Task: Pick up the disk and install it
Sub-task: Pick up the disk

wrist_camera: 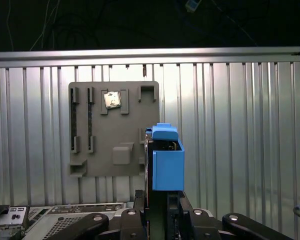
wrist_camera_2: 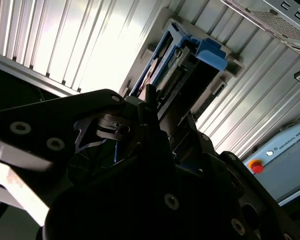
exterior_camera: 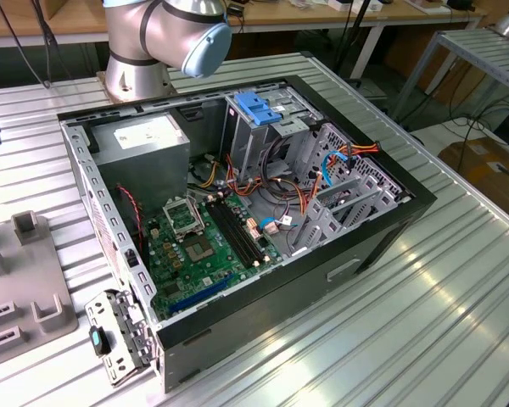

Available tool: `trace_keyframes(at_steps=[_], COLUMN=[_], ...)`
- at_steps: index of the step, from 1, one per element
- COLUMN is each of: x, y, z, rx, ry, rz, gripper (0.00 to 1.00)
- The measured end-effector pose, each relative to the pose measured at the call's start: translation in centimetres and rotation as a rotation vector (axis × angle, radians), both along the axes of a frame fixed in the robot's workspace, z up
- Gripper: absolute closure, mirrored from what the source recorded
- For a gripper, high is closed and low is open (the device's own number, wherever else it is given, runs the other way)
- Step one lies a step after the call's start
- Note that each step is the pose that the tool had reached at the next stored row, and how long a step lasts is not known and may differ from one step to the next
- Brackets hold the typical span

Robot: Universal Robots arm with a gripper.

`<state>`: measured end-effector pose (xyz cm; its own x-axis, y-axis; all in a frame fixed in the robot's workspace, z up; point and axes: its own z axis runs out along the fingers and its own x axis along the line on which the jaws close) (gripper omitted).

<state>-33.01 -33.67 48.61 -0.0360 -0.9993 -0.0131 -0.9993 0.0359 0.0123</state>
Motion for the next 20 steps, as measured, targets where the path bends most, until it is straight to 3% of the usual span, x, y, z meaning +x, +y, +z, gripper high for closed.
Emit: trace_keyframes(at_steps=[16,20], x=[0.45,0.45], y=[0.00,0.00], z=[0.02,0.41], rx=[-0.0003,-0.0014], ry=[0.0000,0.0000], rz=[0.000,0.000], gripper=[0.65,0.65])
